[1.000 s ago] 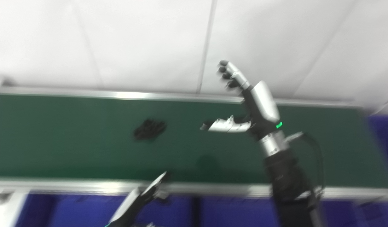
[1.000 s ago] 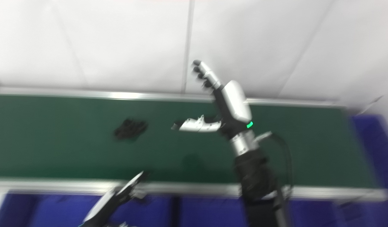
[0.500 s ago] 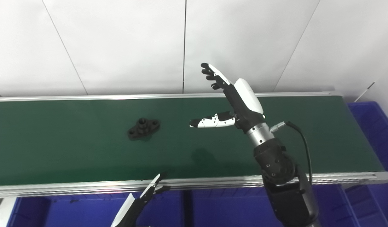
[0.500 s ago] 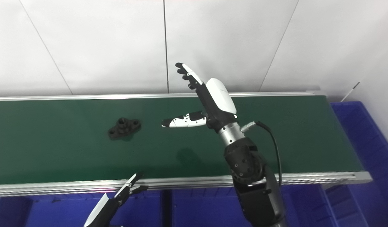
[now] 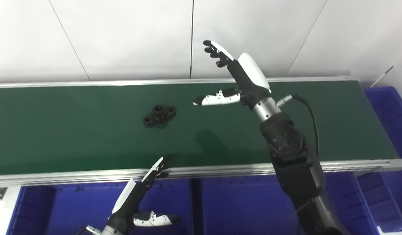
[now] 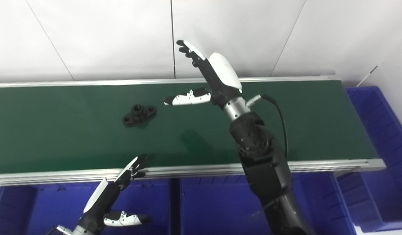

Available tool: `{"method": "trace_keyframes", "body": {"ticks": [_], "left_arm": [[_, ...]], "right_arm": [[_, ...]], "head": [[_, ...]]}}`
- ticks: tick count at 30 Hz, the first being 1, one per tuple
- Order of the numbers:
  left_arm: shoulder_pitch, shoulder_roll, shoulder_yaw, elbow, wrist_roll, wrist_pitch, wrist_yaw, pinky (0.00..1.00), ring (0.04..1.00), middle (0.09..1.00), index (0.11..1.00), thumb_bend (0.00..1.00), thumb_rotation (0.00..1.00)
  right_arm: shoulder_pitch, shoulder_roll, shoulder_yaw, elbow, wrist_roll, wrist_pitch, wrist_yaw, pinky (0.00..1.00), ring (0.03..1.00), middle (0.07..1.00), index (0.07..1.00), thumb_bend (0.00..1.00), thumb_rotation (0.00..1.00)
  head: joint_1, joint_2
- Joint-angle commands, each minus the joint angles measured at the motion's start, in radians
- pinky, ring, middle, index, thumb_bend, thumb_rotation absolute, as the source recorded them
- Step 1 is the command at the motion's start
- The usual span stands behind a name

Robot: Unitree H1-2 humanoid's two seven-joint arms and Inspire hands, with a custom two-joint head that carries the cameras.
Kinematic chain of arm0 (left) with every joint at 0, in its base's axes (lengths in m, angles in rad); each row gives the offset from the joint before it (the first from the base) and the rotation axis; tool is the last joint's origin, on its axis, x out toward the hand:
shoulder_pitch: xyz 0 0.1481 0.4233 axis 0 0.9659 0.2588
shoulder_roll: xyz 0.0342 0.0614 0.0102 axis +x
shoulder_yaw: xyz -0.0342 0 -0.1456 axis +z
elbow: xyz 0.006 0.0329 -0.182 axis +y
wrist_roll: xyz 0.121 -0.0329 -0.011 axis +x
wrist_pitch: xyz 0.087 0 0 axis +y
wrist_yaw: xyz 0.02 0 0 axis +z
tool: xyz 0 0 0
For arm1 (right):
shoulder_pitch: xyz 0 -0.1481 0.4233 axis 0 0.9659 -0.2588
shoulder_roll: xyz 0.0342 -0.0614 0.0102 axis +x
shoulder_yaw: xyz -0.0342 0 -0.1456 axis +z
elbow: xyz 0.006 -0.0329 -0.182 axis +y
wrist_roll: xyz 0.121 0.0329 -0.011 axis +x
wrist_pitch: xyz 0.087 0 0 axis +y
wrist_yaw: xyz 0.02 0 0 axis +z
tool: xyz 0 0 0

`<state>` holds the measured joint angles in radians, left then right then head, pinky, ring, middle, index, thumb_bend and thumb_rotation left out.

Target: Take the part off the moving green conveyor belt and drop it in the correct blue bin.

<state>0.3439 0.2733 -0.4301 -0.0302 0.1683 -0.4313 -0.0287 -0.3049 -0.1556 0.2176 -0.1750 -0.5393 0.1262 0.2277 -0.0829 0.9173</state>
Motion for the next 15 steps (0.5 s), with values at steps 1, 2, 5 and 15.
{"method": "trace_keyframes", "body": {"ticks": [1,2,5,15], "left_arm": [[0.007,-0.009,0.015,-0.042,0.004,0.001,-0.020,0.91,0.942,0.966,0.961,0.86,0.46],[0.010,-0.012,0.020,-0.048,0.001,0.006,-0.027,0.92,0.946,0.967,0.961,0.85,0.45],[0.022,-0.021,0.038,-0.070,0.021,0.013,-0.036,0.91,0.947,0.970,0.967,0.84,0.46],[0.062,-0.040,0.083,-0.104,0.052,0.050,-0.058,0.87,0.941,0.973,0.961,0.86,0.49]], "right_arm": [[-0.045,-0.010,0.002,-0.014,0.005,0.008,0.009,0.77,0.856,0.877,0.933,0.86,0.46],[-0.049,-0.013,0.005,-0.010,0.006,0.011,0.015,0.77,0.858,0.878,0.935,0.86,0.46],[-0.062,-0.026,0.014,0.008,0.007,0.011,0.031,0.76,0.850,0.879,0.936,0.86,0.47],[-0.109,-0.060,0.052,0.118,0.036,-0.056,0.045,0.74,0.836,0.864,0.905,0.86,0.41]], "head": [[0.009,0.009],[0.010,0.010],[0.029,0.024],[0.077,0.056]]}}
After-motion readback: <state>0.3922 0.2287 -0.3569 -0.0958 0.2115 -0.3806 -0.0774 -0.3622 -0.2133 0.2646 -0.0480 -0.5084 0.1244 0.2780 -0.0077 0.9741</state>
